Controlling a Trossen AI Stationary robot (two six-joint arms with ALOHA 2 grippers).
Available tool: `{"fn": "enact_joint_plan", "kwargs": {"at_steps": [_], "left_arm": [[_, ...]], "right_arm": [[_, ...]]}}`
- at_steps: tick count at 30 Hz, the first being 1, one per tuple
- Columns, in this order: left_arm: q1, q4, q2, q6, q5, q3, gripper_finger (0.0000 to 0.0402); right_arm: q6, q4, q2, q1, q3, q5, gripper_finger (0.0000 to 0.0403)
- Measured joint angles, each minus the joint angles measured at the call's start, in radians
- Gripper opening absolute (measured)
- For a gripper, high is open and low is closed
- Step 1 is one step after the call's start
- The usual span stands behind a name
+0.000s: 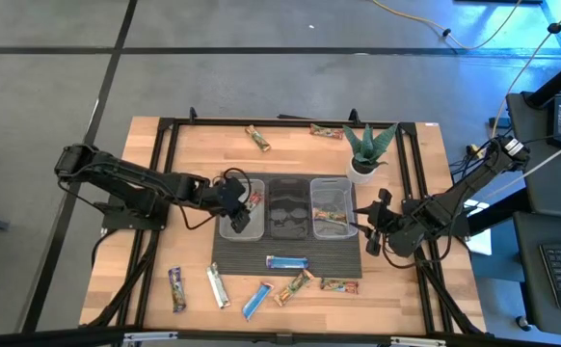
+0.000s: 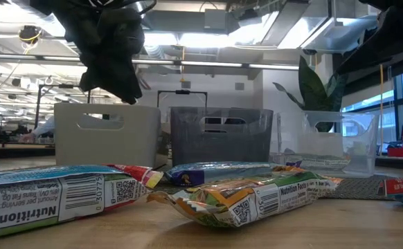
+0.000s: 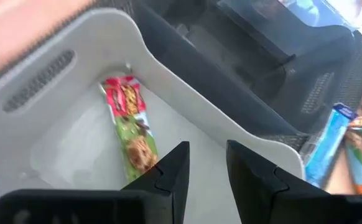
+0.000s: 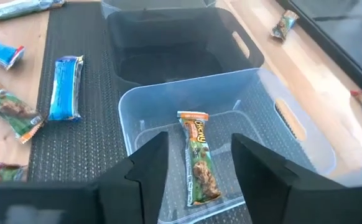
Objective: Pick and place Granola Bars by type
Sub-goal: Put the blue granola bar into the black bin
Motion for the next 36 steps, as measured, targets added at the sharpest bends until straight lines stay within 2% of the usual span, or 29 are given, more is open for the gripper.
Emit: {"fn": "enact_joint_plan", "kwargs": {"at_steps": [5, 10, 16, 21, 26, 31, 36], "left_arm": [[-0.046, 0.062, -0.025, 0.265, -0.069, -0.002, 0.0096], [-0.145, 0.288, -0.13, 0.46, -0.09, -0.056, 0.0099], [-0.193, 0.556, -0.288, 0.587, -0.049, -0.213, 0.0099], [-0.196, 0.751, -0.404, 0.617, -0.068, -0.375, 0.01], [-0.196, 0.916, -0.459, 0.617, -0.068, -0.485, 0.01], [-0.196, 0.921, -0.473, 0.595, -0.063, -0.51, 0.0096], [-0.196, 0.919, -0.479, 0.592, -0.069, -0.509, 0.0098]], "right_arm": [[-0.149, 0.13, 0.002, -0.002, 0.0, -0.009, 0.0178], [-0.52, 0.426, 0.025, -0.002, 0.032, -0.116, 0.0178], [-0.675, 0.413, 0.177, -0.015, 0.18, -0.109, 0.0178], [-0.656, 0.315, 0.378, -0.038, 0.343, -0.116, 0.0178], [-0.575, 0.257, 0.56, -0.041, 0.491, -0.117, 0.0178], [-0.576, 0.251, 0.711, -0.046, 0.604, -0.193, 0.0178], [-0.523, 0.249, 0.831, -0.071, 0.666, -0.213, 0.0178]]}}
